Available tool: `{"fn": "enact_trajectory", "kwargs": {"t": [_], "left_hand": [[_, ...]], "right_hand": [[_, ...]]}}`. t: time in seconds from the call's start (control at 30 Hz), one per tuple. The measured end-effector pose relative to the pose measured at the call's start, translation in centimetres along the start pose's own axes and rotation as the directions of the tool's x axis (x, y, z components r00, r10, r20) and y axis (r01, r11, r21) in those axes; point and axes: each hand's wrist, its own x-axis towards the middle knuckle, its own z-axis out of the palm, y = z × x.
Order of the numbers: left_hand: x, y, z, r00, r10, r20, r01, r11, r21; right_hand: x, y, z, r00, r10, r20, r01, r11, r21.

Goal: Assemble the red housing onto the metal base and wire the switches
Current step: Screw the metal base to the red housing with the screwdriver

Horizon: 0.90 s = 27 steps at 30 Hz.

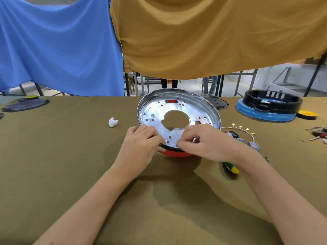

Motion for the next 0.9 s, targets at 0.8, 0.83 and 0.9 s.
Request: {"fn": "enact_trajectory", "kwargs": {"t": [0.8, 0.83, 0.9], "left_hand": [[0.3, 2.1, 1.4, 0.634, -0.356, 0.686, 0.612, -0.312, -0.727], [0.4, 2.2, 1.5, 0.663, -0.355, 0.659, 0.583, -0.308, -0.752], [0.4, 2.0, 1.8, 0.695, -0.361, 0.622, 0.551, -0.289, -0.783]], "right_hand": [[0.2, -0.5, -0.2, 0.921, -0.14, -0.364, 0.181, 0.98, 0.081], [0.1, -0.6, -0.4, 0.921, -0.134, -0.366, 0.187, 0.976, 0.112], [0.1, -0.7, -0.7, 0.927, -0.129, -0.353, 0.184, 0.974, 0.128]]}}
